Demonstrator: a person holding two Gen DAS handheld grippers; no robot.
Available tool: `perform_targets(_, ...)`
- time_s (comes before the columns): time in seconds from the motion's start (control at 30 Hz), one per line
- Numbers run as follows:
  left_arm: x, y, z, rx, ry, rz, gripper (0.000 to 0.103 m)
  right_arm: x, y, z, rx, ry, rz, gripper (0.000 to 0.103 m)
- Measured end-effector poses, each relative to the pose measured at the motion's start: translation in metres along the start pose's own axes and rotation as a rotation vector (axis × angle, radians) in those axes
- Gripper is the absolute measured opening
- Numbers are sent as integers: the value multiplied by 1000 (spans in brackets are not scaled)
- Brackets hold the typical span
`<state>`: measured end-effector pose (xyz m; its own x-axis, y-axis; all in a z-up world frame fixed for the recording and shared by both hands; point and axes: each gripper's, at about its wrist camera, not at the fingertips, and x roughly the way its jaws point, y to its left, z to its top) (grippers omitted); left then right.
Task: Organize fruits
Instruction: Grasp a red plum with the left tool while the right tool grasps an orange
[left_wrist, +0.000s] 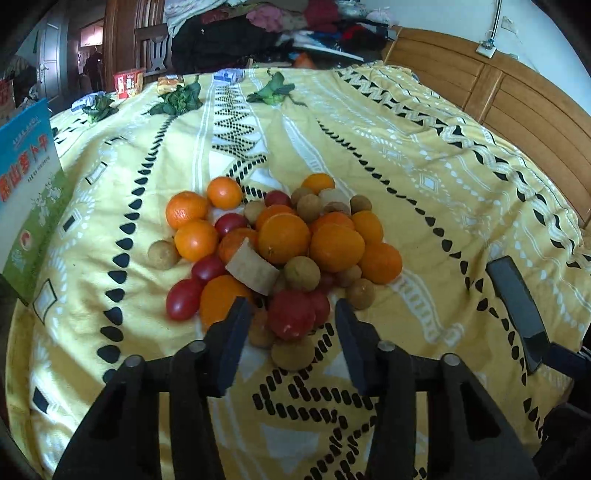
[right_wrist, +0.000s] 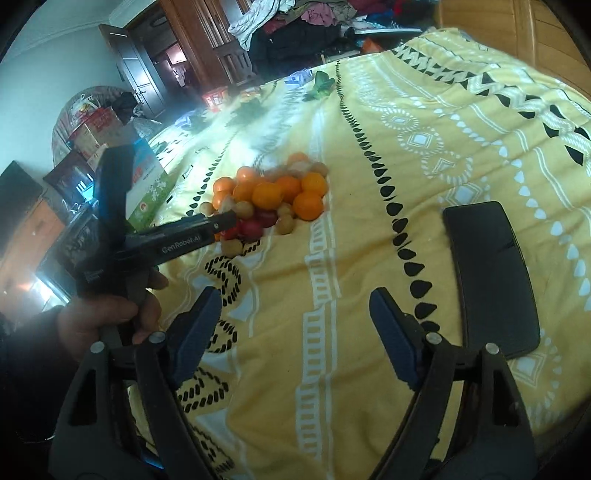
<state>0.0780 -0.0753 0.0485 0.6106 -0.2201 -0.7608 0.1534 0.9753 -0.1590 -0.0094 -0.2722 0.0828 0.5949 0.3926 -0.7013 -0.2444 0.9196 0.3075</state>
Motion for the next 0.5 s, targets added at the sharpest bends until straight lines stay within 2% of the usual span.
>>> perform_targets(0.17,13,1,-3,-6,18,-6,40,13,-3,4,2,11,9,82)
perform_targets(0.27,13,3,-3,-13,12,-14,29,22,-3,8,3,19,13,77)
perform_targets(0.5,-19,9,-3,-30,-45,-47,28,71,-15,45,10,35,17,64)
